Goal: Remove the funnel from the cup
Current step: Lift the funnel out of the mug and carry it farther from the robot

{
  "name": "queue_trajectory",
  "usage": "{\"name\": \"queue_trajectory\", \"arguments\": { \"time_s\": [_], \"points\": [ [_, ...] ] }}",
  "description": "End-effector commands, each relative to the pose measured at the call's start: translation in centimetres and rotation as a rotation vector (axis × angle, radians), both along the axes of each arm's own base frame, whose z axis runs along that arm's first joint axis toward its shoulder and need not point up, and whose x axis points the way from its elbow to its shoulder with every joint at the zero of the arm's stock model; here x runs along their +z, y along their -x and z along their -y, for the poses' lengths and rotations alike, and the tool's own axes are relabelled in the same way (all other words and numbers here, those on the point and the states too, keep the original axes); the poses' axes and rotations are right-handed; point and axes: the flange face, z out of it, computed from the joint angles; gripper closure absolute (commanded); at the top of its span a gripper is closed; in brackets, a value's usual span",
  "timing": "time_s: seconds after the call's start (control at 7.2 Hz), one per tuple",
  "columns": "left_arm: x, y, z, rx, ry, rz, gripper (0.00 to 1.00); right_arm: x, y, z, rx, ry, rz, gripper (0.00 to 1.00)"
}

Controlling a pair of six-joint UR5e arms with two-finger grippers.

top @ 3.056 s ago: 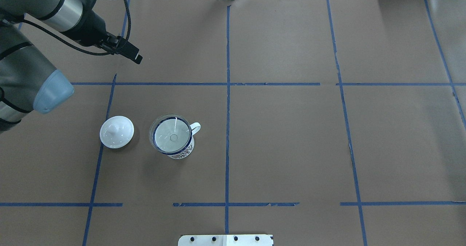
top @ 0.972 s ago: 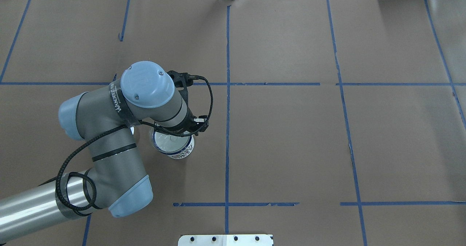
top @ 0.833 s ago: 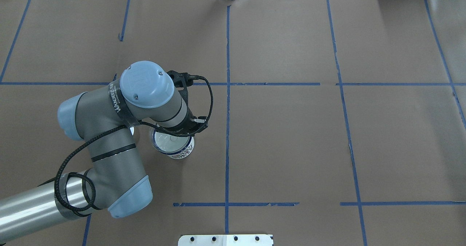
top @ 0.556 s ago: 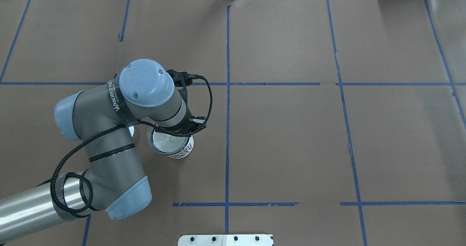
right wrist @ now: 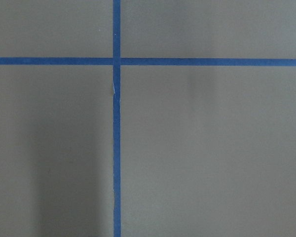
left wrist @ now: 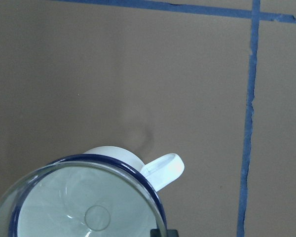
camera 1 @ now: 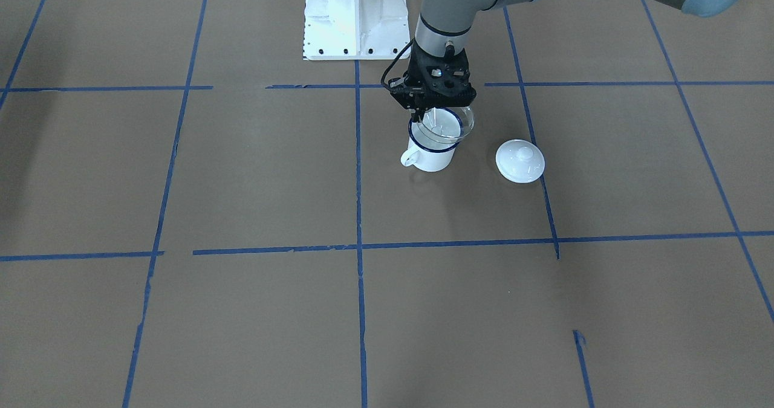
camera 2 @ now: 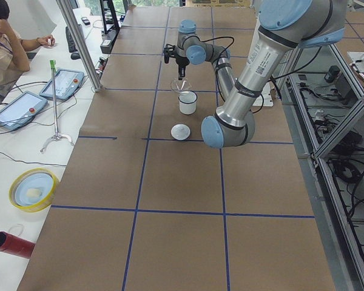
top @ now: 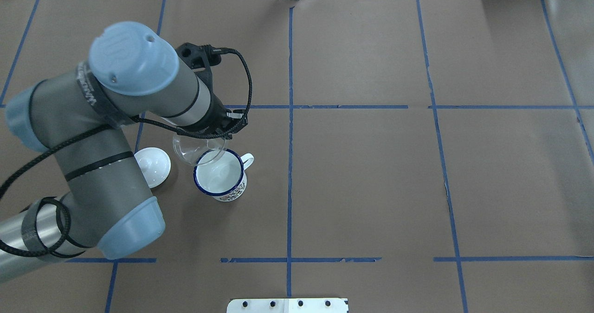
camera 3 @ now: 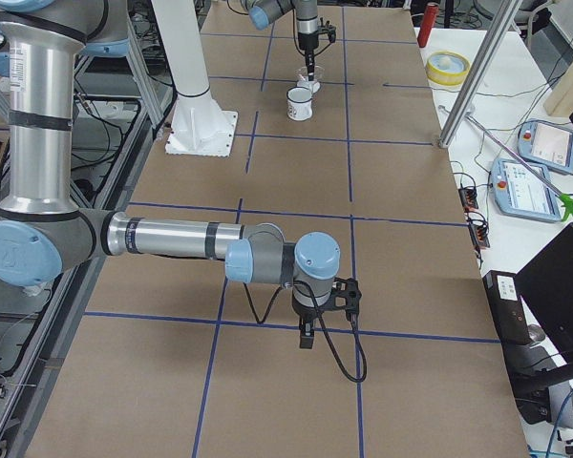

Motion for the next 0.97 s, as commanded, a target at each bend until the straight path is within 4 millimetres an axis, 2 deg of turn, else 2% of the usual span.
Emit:
{"name": "queue_trajectory", "arguments": {
  "time_s": [0.0,0.14,0.28,0.42,0.69,0.83],
  "points": [
    [-0.6,4.1,3.6,-0.210,-0.017,-0.046,1.00,0.0,0.0,0.0,0.000,0.000,0.000,0.00],
    [-0.1,3.2,5.7,-0.388,0.027,-0.143,1.00,0.0,0.0,0.0,0.000,0.000,0.000,0.00],
    [1.2,1.7,8.1,-0.532,0.086,-0.270,1.00,0.0,0.0,0.0,0.000,0.000,0.000,0.00],
    [4.2,0.2,10.3,-0.680,0.146,-0.381,1.00,0.0,0.0,0.0,0.000,0.000,0.000,0.00],
    [9.1,-0.9,12.6,-0.869,0.277,-0.638,1.00,0.0,0.0,0.0,0.000,0.000,0.000,0.00],
    [12.0,-1.7,14.2,-0.935,0.284,-0.692,1.00,0.0,0.0,0.0,0.000,0.000,0.000,0.00]
  ]
}}
